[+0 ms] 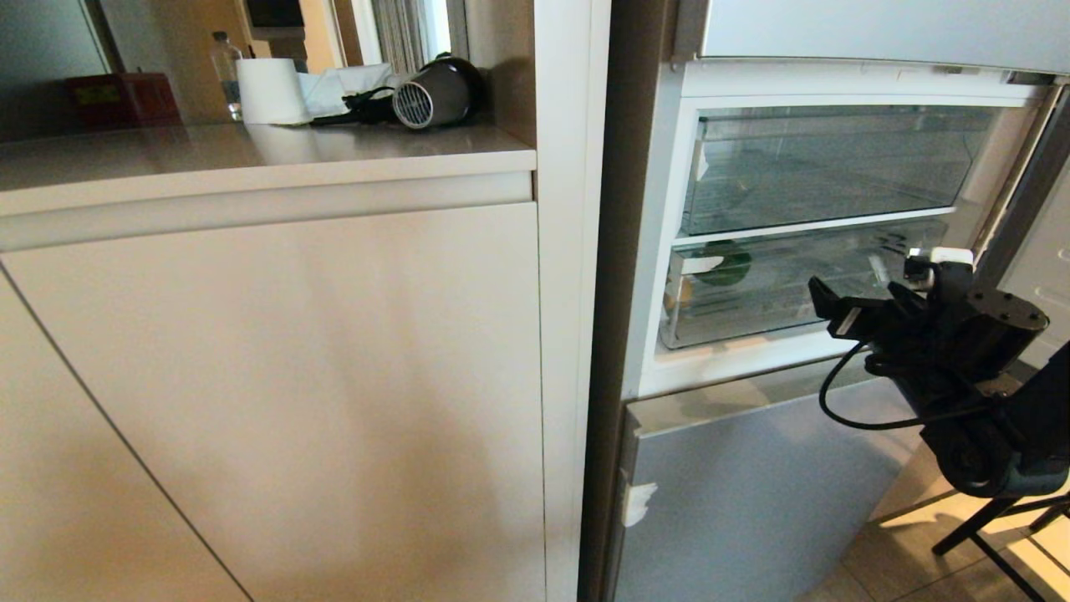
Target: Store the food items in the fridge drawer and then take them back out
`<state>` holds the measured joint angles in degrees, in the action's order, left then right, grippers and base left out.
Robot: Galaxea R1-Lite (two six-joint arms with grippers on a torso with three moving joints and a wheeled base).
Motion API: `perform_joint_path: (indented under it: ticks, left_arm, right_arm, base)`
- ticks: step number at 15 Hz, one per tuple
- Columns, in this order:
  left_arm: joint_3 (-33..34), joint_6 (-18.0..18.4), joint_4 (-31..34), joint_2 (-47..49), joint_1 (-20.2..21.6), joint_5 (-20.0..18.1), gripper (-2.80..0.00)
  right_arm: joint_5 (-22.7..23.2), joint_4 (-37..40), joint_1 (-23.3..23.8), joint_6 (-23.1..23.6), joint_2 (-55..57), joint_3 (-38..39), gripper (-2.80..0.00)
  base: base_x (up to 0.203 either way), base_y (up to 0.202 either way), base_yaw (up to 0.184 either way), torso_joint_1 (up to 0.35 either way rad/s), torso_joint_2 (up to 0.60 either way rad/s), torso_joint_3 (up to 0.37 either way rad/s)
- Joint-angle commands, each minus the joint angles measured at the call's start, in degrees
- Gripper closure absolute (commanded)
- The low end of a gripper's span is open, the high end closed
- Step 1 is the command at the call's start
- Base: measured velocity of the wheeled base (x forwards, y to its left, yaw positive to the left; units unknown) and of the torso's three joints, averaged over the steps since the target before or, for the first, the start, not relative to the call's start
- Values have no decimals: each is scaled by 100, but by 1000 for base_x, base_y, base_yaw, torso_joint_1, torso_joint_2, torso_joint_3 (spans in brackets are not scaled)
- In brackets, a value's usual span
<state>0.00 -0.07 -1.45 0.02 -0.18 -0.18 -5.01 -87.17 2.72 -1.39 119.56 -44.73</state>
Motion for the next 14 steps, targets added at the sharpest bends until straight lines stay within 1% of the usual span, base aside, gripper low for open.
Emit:
perform_joint_path:
  ticks: [1,3,5,10,14]
  left_arm:
    - [62,-1,-4,-11,1,1,0]
    - [62,-1,-4,-11,1,1,0]
    - [62,-1,-3,-11,1,1,0]
    - [62,-1,-4,-11,1,1,0]
    - [62,-1,-3,-11,1,1,0]
  right_arm:
    - [0,-49,9,20,121,-215,-280]
    - [-24,-49,9,216,240,-412,-280]
    - [-35,-49,17,260,319,-636,-280]
    - [-34,-49,70,385,437,-845,-280]
    - [-35,-49,205,438,415,-915,-280]
  base:
    - [0,0,0,0,0,0]
    - [0,0,0,0,0,0]
    - [0,0,0,0,0,0]
    - [0,0,0,0,0,0]
    - [0,0,0,0,0,0]
